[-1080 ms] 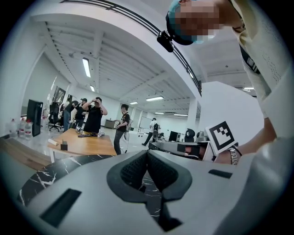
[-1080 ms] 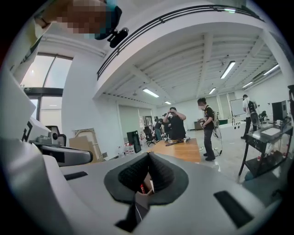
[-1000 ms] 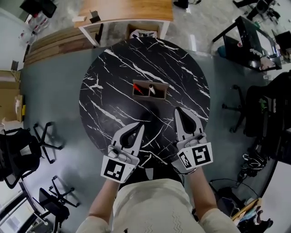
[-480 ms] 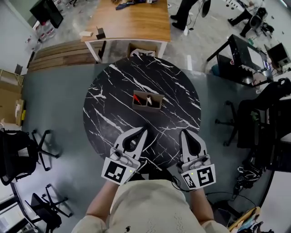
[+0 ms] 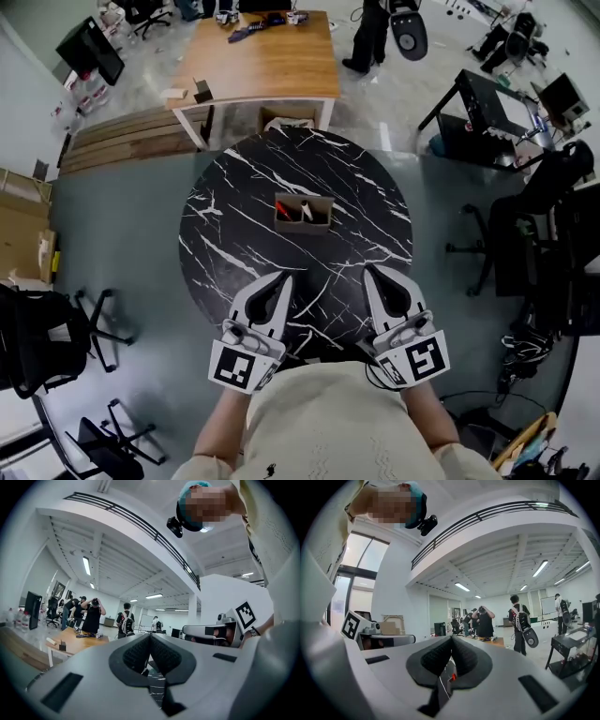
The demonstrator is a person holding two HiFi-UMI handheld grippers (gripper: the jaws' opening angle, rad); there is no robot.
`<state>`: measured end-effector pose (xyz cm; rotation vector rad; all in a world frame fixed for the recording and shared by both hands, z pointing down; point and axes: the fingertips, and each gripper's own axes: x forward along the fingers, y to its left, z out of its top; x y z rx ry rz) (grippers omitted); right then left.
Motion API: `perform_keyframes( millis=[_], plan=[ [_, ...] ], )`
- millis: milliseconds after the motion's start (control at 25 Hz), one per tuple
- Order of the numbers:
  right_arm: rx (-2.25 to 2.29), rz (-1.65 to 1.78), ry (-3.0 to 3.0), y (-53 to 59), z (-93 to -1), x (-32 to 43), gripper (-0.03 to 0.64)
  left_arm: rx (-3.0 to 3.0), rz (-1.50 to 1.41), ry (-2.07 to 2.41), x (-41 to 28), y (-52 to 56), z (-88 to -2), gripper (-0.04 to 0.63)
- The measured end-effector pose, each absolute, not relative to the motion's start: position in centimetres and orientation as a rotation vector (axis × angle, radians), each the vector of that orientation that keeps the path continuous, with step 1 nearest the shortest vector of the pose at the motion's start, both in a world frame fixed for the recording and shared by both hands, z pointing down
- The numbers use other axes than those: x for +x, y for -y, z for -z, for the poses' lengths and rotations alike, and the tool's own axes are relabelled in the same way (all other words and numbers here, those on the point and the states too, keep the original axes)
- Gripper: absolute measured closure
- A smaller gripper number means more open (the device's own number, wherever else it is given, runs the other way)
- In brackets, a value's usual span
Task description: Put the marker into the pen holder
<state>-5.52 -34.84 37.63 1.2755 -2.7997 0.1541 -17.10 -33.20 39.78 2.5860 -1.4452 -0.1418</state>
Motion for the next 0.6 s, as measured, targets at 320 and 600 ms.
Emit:
perform_keyframes(
  millis=[320, 600],
  plan=[
    [1.198, -0.125, 2.849, 33.8, -36.1, -8.6, 0.601, 2.561, 0.157, 1.507, -18.9, 32.3, -38.9, 0.583],
    [1.164, -0.15, 2.865, 33.6, -36.9, -10.0, 0.601, 2.561, 0.137, 1.53, -19.5, 31.8, -39.5, 0.583]
  ],
)
